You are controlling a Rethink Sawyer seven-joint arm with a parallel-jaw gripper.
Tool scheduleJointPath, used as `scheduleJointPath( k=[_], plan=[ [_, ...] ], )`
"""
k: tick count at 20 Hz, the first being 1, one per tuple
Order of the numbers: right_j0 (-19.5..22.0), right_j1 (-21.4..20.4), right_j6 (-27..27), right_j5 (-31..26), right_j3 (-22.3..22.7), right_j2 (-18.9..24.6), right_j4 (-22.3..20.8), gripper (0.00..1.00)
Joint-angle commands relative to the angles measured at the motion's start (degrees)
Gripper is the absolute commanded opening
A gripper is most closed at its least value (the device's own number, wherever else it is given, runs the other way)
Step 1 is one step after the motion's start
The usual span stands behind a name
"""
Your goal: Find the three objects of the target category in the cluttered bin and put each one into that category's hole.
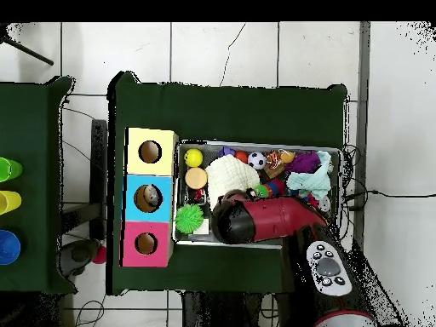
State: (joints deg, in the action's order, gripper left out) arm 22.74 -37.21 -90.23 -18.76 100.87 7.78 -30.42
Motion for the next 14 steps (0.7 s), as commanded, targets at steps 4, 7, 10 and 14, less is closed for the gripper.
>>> scheduleJointPath(
  k=[4, 7, 10, 14],
  plan=[
    [-3.0, 5.0, -4.9, 5.5, -6.6, -3.4, -5.7, 1.0],
    [-2.2, 6.6, -6.1, 5.7, -6.6, -3.5, -4.0, 1.0],
    [-0.1, 9.8, -6.1, 4.8, -6.7, -1.9, -2.0, 1.0],
    [0.2, 11.2, -5.7, 3.9, -7.5, -2.0, -1.9, 1.0]
  ],
)
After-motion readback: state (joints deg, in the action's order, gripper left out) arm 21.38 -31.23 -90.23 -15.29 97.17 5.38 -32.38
